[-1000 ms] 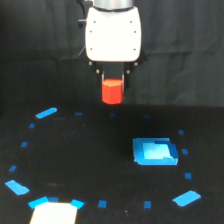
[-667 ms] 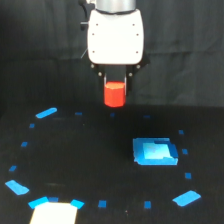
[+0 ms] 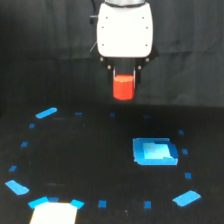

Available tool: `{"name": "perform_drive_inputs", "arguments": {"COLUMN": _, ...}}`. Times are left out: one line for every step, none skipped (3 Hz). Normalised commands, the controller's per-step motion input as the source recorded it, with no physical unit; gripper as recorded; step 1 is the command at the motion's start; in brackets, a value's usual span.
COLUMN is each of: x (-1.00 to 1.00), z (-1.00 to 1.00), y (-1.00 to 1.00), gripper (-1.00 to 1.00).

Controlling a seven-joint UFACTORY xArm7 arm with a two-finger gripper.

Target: Pick up the red object from the table

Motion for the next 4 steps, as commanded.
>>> {"name": "perform_drive_inputs", "arguments": {"x": 0.18, "z": 0.27, "y": 0.28, "gripper": -1.00}}
{"name": "perform_drive_inputs", "arguments": {"x": -0.07, "z": 1.00, "y": 0.18, "gripper": -1.00}}
{"name": "perform_drive_inputs", "arguments": {"x": -0.28, "z": 0.86, "y": -0.42, "gripper": -1.00}}
{"name": "perform_drive_inputs", "arguments": {"x": -0.04, "z": 0.80, "y": -0.46, "gripper": -1.00}}
